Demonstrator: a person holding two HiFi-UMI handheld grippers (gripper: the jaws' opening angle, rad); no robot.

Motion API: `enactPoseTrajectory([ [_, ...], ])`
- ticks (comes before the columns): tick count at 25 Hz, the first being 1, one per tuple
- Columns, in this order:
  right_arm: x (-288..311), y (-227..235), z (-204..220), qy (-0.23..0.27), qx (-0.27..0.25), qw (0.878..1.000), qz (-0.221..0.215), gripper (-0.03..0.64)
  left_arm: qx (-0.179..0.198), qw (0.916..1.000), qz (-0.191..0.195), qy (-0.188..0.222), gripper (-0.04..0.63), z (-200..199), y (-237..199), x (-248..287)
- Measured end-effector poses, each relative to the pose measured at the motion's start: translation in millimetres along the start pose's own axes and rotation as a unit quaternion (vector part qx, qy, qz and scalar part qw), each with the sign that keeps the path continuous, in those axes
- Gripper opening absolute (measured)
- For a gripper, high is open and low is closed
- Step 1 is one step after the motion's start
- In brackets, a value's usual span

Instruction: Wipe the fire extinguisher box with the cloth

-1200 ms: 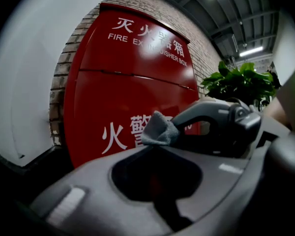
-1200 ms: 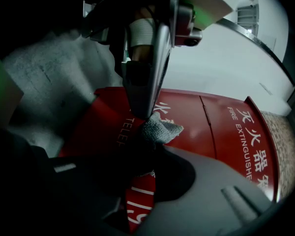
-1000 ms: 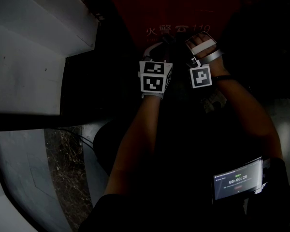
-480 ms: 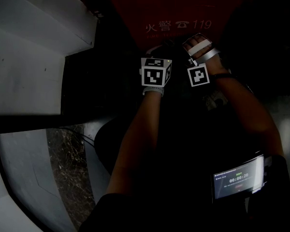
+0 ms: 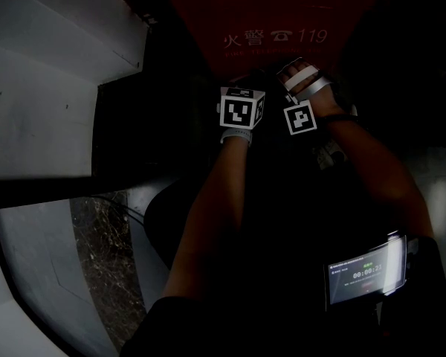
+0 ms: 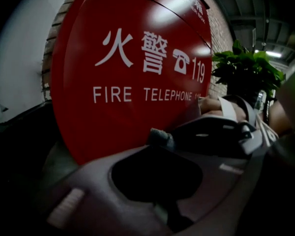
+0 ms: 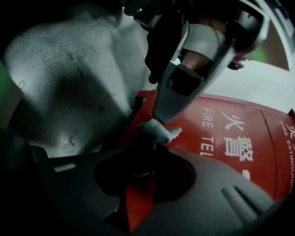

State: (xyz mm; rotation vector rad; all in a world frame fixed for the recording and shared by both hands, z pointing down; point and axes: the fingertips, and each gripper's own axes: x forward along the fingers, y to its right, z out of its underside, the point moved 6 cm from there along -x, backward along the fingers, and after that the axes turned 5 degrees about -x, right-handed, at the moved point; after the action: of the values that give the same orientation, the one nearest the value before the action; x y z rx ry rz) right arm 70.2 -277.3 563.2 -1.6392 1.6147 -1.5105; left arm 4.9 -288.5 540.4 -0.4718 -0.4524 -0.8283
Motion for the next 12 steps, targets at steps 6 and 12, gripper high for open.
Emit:
enactPoseTrajectory([
  [6,8.3,-13.0,-7.8,0.008,-0.006,1.000,-0.013,0.067,0.001,0.9996,0.021,-0.020,0.003,8.9,-0.2,13.8],
  [12,11.5,-25.9,-14.8,0.025,0.012,0.999,-0.028,0.067,-0.020,0.9986,0.028,-0.041,0.003,17.2,-2.0,18.8],
])
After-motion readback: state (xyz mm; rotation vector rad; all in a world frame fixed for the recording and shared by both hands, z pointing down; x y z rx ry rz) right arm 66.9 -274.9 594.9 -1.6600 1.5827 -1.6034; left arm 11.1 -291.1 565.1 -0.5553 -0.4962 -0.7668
